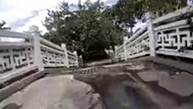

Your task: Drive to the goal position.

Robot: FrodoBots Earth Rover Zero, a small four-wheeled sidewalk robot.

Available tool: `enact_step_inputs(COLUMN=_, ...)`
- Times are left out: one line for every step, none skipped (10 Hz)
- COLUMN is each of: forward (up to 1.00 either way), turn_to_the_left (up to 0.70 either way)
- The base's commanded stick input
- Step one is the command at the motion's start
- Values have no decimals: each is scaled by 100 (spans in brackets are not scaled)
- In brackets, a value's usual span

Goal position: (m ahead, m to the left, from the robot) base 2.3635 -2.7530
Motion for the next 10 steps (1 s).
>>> enact_step_inputs(forward=70, turn_to_the_left=0)
enact_step_inputs(forward=70, turn_to_the_left=0)
enact_step_inputs(forward=70, turn_to_the_left=0)
enact_step_inputs(forward=70, turn_to_the_left=0)
enact_step_inputs(forward=70, turn_to_the_left=0)
enact_step_inputs(forward=70, turn_to_the_left=0)
enact_step_inputs(forward=70, turn_to_the_left=0)
enact_step_inputs(forward=70, turn_to_the_left=0)
enact_step_inputs(forward=70, turn_to_the_left=0)
enact_step_inputs(forward=70, turn_to_the_left=0)
